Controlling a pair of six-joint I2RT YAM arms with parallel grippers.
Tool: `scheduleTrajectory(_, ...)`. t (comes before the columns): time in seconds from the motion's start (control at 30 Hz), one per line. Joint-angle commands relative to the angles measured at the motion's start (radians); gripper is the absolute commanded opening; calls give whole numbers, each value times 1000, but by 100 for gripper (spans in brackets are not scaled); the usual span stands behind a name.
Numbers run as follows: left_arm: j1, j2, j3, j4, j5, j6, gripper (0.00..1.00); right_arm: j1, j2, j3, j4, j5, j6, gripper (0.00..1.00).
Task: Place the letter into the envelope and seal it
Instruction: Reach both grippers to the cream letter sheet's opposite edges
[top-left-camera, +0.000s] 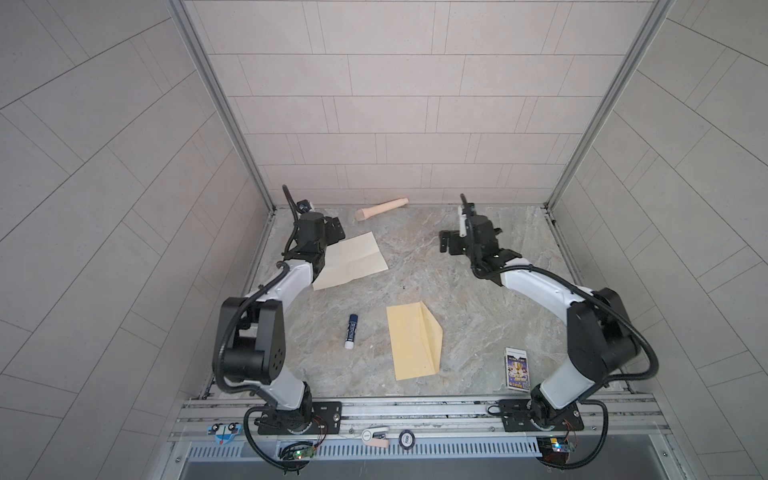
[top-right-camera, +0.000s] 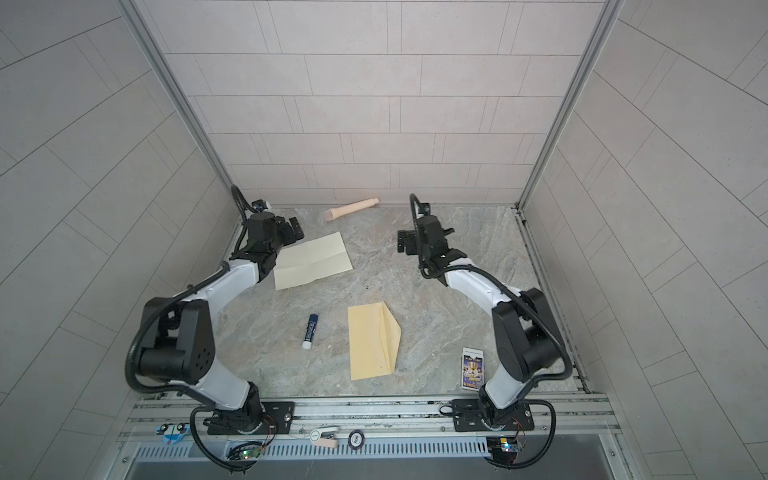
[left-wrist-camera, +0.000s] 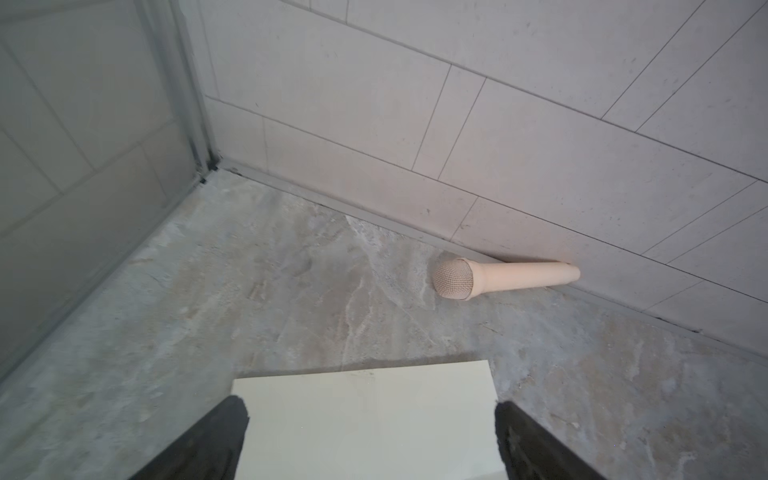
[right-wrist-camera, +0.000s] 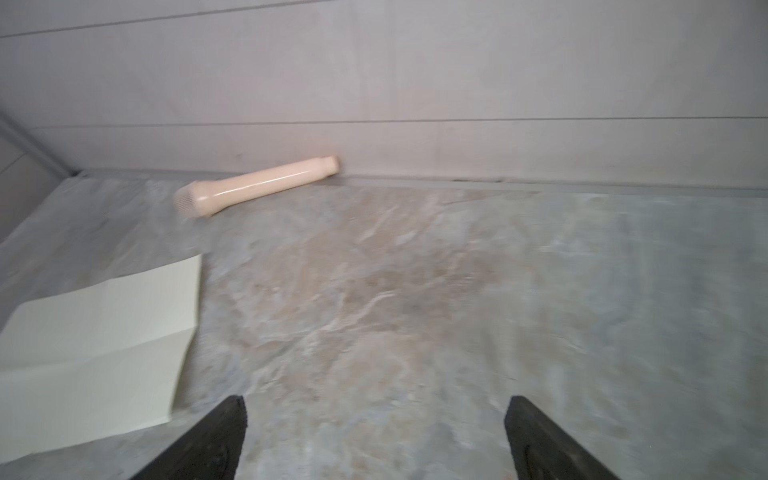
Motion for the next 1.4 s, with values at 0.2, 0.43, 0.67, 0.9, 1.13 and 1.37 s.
scheduleTrajectory(0.2,13,248,144,-290,186,-99,86,123,453,528,-232,-339,-22,79)
scheduleTrajectory(0.43,2,294,80,-241,227,-154,86,130,588,602,-174,-314,76,68)
scheduleTrajectory(0.67,-52,277,32,-225,232,-150,86,126,524,464,-190,-291,57,62)
scheduleTrajectory(0.9,-147,269,-18,-163,272,-159,86,118,343,163,-142,-231,50,58)
scheduleTrajectory(1.13,-249,260,-37,-113,318,-170,86,74,87,-74,-153,-204,69,58)
scheduleTrajectory(1.37,-288,236,58,-171,312,-103,86,52,11,-104,-67,-280,91,58)
